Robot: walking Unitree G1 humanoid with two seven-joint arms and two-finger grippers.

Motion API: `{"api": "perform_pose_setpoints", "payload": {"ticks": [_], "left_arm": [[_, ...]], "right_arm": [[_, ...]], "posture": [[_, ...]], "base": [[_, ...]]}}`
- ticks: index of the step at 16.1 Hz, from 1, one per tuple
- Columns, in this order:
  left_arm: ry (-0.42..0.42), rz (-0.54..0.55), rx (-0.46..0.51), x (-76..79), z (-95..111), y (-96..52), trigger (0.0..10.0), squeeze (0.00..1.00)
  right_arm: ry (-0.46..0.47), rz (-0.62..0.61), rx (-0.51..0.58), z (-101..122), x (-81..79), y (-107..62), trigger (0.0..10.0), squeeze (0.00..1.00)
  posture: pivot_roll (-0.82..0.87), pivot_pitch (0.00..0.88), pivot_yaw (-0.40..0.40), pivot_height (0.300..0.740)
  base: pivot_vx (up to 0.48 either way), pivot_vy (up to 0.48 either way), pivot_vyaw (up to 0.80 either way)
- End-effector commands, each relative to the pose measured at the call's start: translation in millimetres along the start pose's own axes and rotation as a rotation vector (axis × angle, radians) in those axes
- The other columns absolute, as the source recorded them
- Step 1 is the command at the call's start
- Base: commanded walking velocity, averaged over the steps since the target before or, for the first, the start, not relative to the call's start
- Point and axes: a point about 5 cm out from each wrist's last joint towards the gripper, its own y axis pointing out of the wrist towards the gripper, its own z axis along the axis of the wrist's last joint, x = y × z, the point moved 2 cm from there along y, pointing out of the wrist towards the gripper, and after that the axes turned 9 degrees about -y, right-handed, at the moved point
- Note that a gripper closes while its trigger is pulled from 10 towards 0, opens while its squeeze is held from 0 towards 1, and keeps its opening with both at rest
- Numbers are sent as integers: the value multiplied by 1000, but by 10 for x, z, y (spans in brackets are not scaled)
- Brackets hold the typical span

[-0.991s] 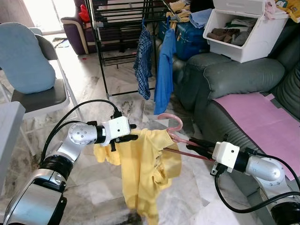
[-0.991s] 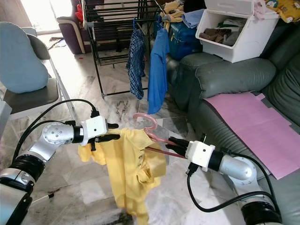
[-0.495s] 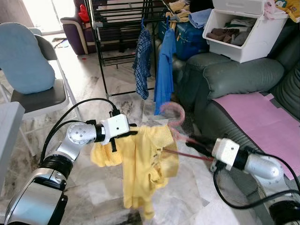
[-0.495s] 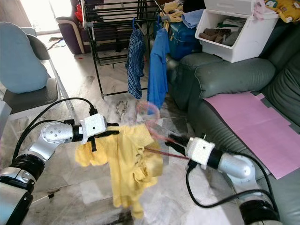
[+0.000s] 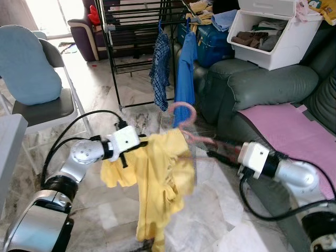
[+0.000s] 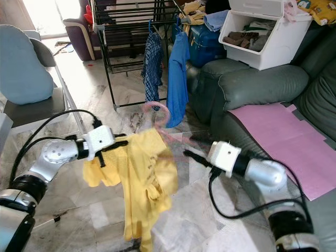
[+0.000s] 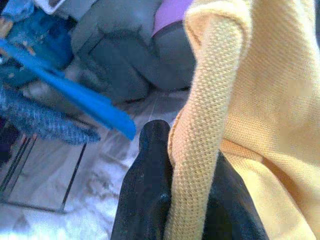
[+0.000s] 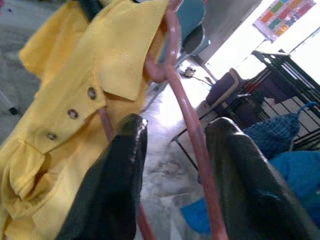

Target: Hang hanger

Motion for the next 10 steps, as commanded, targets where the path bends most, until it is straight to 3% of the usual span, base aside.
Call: {"api": "perform_pose_setpoints", "payload": {"ticks": [1, 2, 5, 6, 7, 8, 10], "left_arm": [[-30, 47, 11, -55, -28, -59, 0, 0], [-89, 85, -3, -36, -129, -89, 0, 0], [-156, 167, 14, -47, -190, -111, 0, 0], [-190, 238, 24, -123, -190, -131, 0, 0], [-284, 373, 39, -262, -206, -179, 0, 0], [-341, 432, 73, -324, -189, -200, 0, 0], [-401, 449, 124, -355, -144, -193, 0, 0]], "right_arm": [[-2, -50, -10, -6, 138, -27, 10000, 1000], [37, -119, 5, 20, 272, -17, 10000, 1000], [72, -180, 7, 10, 323, -29, 10000, 1000], [71, -267, -7, -15, 386, -54, 10000, 1000], [96, -476, -39, -73, 559, -128, 10000, 1000], [115, -598, -76, -124, 659, -199, 10000, 1000], [142, -665, -105, -166, 687, -239, 10000, 1000]], "posture": [[-152, 0, 21, 740], [-160, 0, 23, 740], [-164, 0, 14, 740], [-163, 0, 12, 740], [-162, 0, 11, 740], [-161, 0, 12, 740], [-158, 0, 13, 740]], "base": [[0, 0, 0], [0, 0, 0], [0, 0, 0], [0, 0, 0], [0, 0, 0], [0, 0, 0], [0, 0, 0]]}}
